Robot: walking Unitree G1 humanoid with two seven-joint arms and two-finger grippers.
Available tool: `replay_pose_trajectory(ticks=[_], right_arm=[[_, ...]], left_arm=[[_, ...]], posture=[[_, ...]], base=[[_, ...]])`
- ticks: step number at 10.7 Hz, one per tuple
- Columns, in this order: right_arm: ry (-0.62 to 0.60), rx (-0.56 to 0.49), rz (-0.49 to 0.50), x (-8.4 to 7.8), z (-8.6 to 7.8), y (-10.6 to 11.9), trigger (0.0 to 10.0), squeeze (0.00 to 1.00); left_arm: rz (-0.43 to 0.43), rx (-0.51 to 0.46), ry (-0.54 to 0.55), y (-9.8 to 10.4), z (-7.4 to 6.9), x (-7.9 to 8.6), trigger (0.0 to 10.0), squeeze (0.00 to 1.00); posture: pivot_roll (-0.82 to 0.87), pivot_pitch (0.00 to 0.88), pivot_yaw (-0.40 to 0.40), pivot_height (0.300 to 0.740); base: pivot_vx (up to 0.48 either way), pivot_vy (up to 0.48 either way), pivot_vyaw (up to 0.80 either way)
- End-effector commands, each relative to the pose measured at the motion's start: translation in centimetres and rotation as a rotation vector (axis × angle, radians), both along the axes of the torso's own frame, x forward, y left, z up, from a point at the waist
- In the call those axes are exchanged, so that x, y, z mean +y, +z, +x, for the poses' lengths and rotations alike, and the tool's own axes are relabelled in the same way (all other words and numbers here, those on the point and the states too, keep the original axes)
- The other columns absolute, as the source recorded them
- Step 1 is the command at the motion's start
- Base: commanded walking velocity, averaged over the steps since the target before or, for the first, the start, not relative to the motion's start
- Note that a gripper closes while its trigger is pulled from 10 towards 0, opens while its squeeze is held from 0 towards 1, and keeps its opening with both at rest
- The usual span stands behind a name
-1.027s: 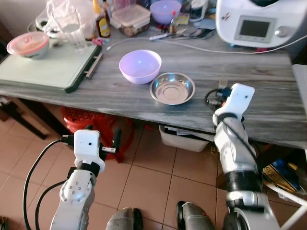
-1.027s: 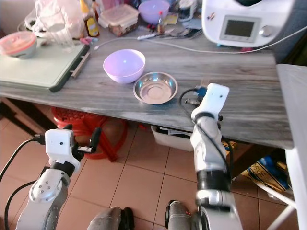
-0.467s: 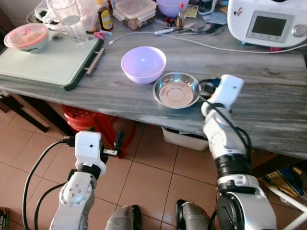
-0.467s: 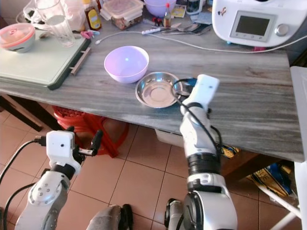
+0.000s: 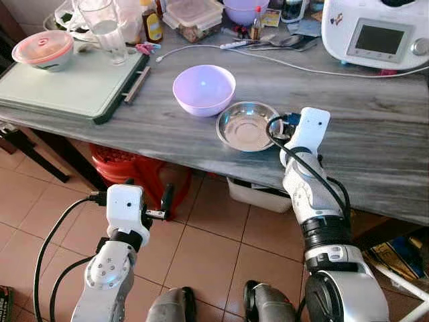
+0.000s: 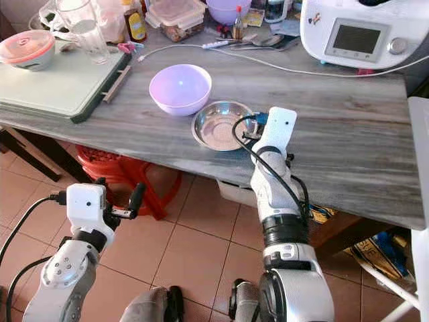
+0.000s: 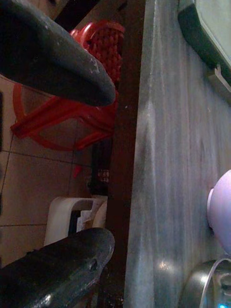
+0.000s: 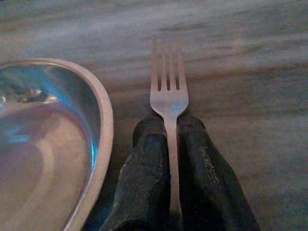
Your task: Setting the table
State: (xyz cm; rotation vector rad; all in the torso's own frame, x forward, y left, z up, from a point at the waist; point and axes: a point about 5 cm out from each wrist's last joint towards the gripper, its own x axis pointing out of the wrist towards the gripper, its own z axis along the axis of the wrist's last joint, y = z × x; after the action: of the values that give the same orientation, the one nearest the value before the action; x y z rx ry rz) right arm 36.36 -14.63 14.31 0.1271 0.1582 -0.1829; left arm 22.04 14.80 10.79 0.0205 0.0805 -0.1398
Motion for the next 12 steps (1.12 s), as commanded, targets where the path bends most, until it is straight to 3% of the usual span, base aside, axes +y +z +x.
replay_pose_trajectory(ticks=[1, 6, 7, 8, 12], right_arm=[[-0.025, 0.135, -0.019, -0.5, -1.1, -3.0, 10.0, 0.00], [-0.039, 0.181, -0.031, -0.8, -2.0, -3.7, 10.0, 0.00], [-0.037, 0.176, -0.028, -0.7, -2.0, -3.5, 10.0, 0.80], [-0.037, 0.174, -0.026, -0.7, -2.1, -3.5, 10.0, 1.00], [-0.053, 0.088, -0.020, -1.1, -2.2, -2.1, 10.0, 1.00]], left_arm=[[0.004, 0.008, 0.003, 0.0, -0.1, 0.1, 10.0, 0.00], [-0.002, 0.010, -0.005, -0.1, -0.1, -0.1, 10.0, 0.00], [-0.003, 0.011, -0.007, -0.2, -0.1, -0.2, 10.0, 0.00], [-0.002, 0.010, -0.007, -0.1, -0.1, -0.2, 10.0, 0.00], [0.000, 0.005, -0.008, -0.1, 0.1, -0.1, 10.0, 0.00]], posture=[[0.07, 0.214, 0.073, 0.740], [0.06, 0.216, 0.070, 0.740], [0.06, 0.216, 0.070, 0.740], [0.06, 0.216, 0.070, 0.740], [0.05, 0.209, 0.072, 0.740]], base=[[0.000, 0.000, 0.00], [0.000, 0.000, 0.00], [0.000, 0.000, 0.00], [0.000, 0.000, 0.00], [0.000, 0.000, 0.00]])
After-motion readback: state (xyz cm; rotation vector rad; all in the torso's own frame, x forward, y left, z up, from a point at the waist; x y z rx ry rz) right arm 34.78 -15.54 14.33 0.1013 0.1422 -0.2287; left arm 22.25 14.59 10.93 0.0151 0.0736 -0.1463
